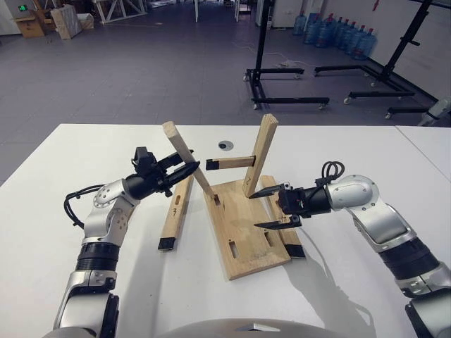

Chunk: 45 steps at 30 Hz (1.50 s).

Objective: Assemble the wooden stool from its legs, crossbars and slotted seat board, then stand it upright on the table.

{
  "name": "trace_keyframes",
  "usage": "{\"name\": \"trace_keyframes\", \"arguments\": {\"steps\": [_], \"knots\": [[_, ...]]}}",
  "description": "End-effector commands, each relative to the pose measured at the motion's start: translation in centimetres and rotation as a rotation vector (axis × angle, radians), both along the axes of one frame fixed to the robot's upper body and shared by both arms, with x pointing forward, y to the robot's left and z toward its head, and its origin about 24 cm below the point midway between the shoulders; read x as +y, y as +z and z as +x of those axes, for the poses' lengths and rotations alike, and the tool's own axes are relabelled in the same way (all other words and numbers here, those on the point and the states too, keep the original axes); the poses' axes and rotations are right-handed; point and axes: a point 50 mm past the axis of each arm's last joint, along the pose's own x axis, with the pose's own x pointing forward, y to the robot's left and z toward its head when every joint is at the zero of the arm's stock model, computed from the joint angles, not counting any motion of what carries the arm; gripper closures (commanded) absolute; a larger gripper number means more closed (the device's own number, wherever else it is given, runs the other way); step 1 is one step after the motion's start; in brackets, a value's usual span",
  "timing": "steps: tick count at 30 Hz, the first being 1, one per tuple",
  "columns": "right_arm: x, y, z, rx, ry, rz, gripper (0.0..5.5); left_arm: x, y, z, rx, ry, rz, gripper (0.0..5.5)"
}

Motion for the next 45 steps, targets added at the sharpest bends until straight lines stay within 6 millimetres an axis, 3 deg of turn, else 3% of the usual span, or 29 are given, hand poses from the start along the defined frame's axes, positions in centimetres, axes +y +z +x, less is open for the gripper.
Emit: {"name": "trace_keyframes", "arguments": {"steps": [1,9,17,28,32,37,45], "knots": [[-0.1,0.4,0.0,-0.017,-0.015,0.012,2.24,-0.4,-0.9,0.5,0.007,-0.030,0.049,3.48],[-0.3,0.5,-0.1,-0.002,-0.033,0.030,2.24,-0.8,-2.1,0.7,0.046,-0.063,0.068,3.48],[-0.1,0.5,-0.5,-0.015,-0.030,0.015,2.24,-0.9,-0.6,1.0,0.071,-0.134,0.124,3.48],[0.4,1.0,-0.8,-0.040,-0.028,0.034,2.24,-0.2,-1.8,0.5,0.179,-0.124,0.301,3.48],[1.6,2.8,0.2,-0.129,-0.079,0.169,2.24,-0.8,-1.7,1.1,0.191,-0.101,0.271,3.48],[2.2,5.9,3.1,-0.350,-0.310,0.366,2.24,-1.3,-2.8,0.9,0.263,-0.156,0.360,3.48],[4.5,4.8,6.0,-0.553,-0.487,0.332,2.24,-0.8,-2.9,1.7,0.327,-0.195,0.391,3.48]]}}
